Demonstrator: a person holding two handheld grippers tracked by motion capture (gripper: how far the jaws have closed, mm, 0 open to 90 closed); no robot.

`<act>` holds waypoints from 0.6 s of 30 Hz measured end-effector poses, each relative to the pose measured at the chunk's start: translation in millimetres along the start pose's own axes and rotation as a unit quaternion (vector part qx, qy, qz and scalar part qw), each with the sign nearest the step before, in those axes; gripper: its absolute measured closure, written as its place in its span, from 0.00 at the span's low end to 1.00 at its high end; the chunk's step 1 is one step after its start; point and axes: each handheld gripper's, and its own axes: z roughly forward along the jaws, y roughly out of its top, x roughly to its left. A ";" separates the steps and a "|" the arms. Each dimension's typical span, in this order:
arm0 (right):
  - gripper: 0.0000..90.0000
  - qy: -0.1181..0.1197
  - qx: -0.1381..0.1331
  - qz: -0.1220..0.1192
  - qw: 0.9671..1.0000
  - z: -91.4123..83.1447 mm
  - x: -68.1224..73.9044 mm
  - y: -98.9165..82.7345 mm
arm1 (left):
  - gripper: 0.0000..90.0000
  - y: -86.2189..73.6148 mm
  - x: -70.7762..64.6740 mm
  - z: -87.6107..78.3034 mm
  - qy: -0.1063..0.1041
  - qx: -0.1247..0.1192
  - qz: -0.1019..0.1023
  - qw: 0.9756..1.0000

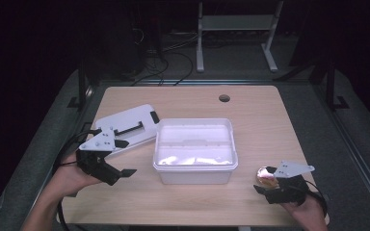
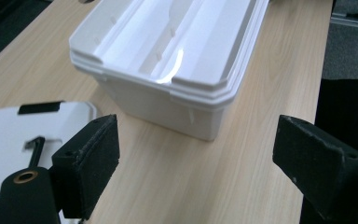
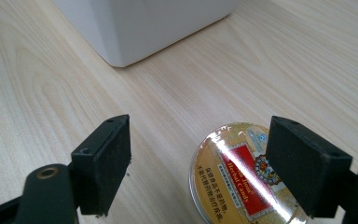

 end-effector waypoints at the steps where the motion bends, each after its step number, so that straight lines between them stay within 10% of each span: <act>1: 0.24 0.000 0.000 -0.001 1.000 -0.2 0.1 0.0 | 0.16 9.0 1.4 0.5 -0.003 0.004 0.009 1.000; 18: 0.24 0.004 -0.002 -0.007 1.000 -1.3 0.9 0.3 | 0.19 70.3 5.3 22.8 -0.032 0.040 0.065 0.997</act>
